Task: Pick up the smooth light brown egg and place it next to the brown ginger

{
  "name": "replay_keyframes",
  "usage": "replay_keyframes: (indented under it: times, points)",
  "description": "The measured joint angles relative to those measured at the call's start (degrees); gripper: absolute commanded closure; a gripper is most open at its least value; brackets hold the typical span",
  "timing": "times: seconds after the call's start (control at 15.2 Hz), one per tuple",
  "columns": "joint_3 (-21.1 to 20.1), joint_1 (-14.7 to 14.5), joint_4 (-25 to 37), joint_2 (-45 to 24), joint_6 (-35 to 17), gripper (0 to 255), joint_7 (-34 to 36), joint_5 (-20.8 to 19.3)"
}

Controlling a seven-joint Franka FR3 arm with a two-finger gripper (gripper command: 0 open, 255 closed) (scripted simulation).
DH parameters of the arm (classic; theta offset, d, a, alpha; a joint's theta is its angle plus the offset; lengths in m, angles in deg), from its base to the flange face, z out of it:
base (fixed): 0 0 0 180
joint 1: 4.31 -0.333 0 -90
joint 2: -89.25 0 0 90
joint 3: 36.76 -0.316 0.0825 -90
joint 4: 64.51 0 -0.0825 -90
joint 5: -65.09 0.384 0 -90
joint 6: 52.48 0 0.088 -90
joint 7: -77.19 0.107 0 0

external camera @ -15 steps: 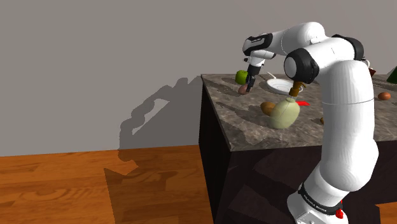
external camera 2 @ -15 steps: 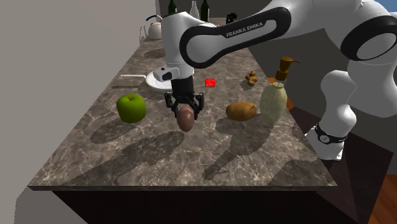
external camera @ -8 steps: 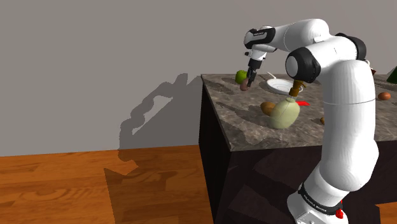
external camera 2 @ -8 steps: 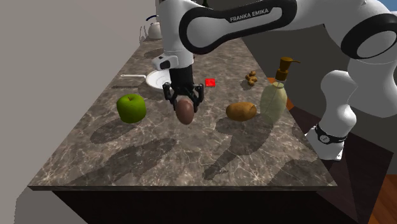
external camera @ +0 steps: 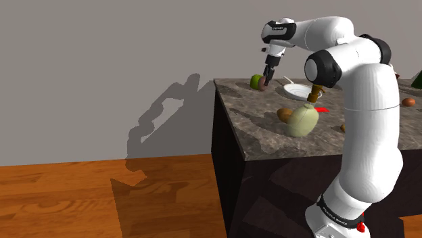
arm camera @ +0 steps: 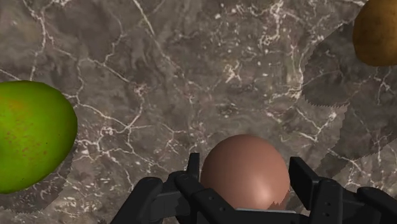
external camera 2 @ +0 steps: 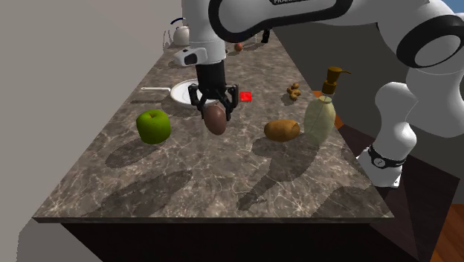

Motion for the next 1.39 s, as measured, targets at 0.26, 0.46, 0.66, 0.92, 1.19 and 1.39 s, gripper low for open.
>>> replay_keyframes:
  times: [0.26,0.46,0.66,0.92,1.19,1.39]
  points:
    - [0.07,0.67,3.26,-0.09,3.03,255,0.58,-0.03]
    - [0.09,1.41,5.89,-0.37,5.32,255,0.84,0.10]
    - [1.17,1.00,1.67,2.81,4.32,255,-0.86,-1.47]
    - [3.16,0.26,-6.46,8.82,1.91,255,-3.77,-4.71]
    - [5.22,0.54,-12.71,14.41,0.70,255,-6.80,-8.16]
    - [6.72,1.10,-17.33,18.41,-0.50,255,-9.16,-10.84]
